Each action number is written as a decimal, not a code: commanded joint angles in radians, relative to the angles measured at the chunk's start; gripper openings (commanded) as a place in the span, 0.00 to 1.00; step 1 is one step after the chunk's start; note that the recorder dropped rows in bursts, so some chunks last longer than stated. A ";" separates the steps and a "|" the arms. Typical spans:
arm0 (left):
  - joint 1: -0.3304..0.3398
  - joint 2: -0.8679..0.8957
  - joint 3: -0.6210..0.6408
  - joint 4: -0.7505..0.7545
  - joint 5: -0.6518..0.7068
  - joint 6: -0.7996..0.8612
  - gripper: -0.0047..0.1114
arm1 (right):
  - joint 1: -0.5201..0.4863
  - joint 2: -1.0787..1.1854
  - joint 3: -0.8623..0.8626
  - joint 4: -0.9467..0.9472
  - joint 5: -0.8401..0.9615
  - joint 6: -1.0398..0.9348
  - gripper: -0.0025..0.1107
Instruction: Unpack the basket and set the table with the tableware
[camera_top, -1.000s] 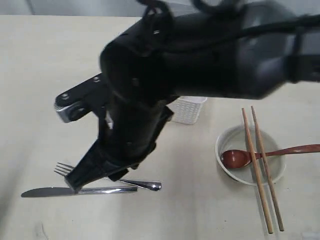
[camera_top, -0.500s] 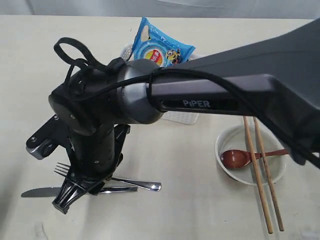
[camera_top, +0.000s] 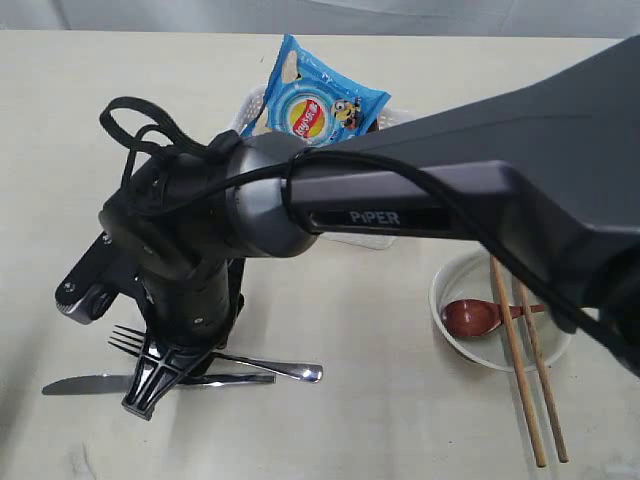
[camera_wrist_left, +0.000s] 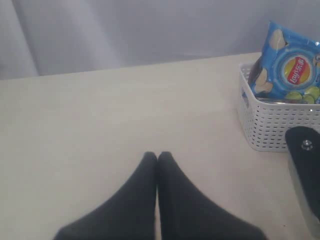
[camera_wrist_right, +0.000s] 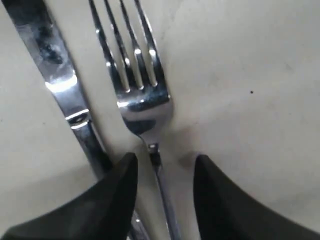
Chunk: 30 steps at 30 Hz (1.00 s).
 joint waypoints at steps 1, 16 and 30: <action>-0.004 -0.005 0.002 -0.004 -0.002 0.000 0.04 | 0.004 0.030 -0.005 -0.012 0.007 -0.002 0.35; -0.004 -0.005 0.002 -0.004 -0.002 0.000 0.04 | 0.004 0.038 -0.005 -0.155 0.101 0.143 0.02; -0.004 -0.005 0.002 -0.004 -0.002 0.000 0.04 | -0.087 -0.022 0.060 -0.373 0.248 0.614 0.02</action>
